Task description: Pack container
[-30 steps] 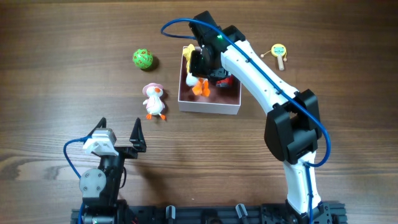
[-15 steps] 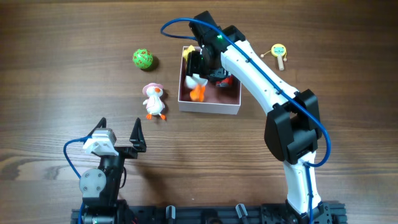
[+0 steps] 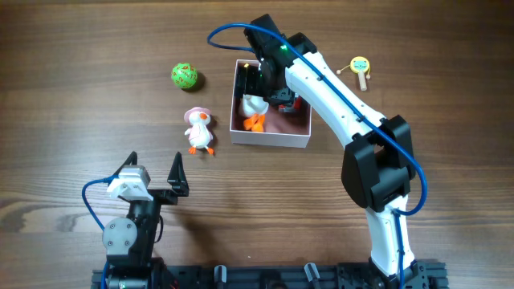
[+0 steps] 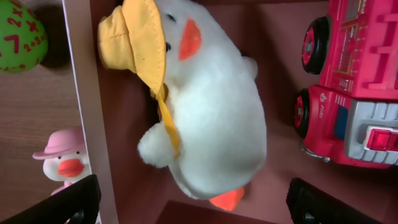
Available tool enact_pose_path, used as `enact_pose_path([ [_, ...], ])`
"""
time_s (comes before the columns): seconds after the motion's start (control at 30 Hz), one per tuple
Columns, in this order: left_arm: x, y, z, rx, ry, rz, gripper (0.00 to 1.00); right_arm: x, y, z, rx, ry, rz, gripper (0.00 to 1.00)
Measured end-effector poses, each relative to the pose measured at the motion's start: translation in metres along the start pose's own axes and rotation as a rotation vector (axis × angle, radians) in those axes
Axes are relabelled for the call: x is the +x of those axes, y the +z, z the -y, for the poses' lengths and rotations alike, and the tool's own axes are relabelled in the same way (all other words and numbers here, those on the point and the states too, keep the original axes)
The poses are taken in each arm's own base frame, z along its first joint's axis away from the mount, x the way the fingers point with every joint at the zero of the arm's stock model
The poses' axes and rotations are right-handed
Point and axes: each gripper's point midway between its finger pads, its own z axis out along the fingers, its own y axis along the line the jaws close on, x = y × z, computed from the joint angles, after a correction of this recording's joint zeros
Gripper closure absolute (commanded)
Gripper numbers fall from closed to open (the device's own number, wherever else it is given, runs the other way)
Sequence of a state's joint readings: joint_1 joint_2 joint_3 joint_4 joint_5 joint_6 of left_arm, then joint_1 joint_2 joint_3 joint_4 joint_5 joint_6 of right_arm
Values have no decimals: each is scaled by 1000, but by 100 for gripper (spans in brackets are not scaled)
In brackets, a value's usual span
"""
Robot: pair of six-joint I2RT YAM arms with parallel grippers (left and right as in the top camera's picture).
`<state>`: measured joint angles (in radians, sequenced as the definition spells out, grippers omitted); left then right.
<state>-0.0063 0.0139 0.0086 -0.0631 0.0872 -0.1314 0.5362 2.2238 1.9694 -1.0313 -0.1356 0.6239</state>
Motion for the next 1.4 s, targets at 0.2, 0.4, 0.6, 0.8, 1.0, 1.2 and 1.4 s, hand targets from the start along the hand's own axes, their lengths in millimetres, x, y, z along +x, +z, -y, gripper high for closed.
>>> enact_pose_path([
  [0.2,0,0,0,0,0,0,0,-4,-5,2,0,0,14,1],
  [0.4,0,0,0,0,0,0,0,-12,-46,34,98,13,72,0],
  [0.6,0,0,0,0,0,0,0,-17,-81,94,257,67,87,1],
  [0.8,0,0,0,0,0,0,0,-25,-87,124,318,34,80,16],
  [1.0,0,0,0,0,0,0,0,-24,-80,130,339,-41,64,32],
  [1.2,0,0,0,0,0,0,0,-7,-53,141,349,-114,-8,29],
  [1.4,0,0,0,0,0,0,0,5,-37,145,332,-152,-51,49],
])
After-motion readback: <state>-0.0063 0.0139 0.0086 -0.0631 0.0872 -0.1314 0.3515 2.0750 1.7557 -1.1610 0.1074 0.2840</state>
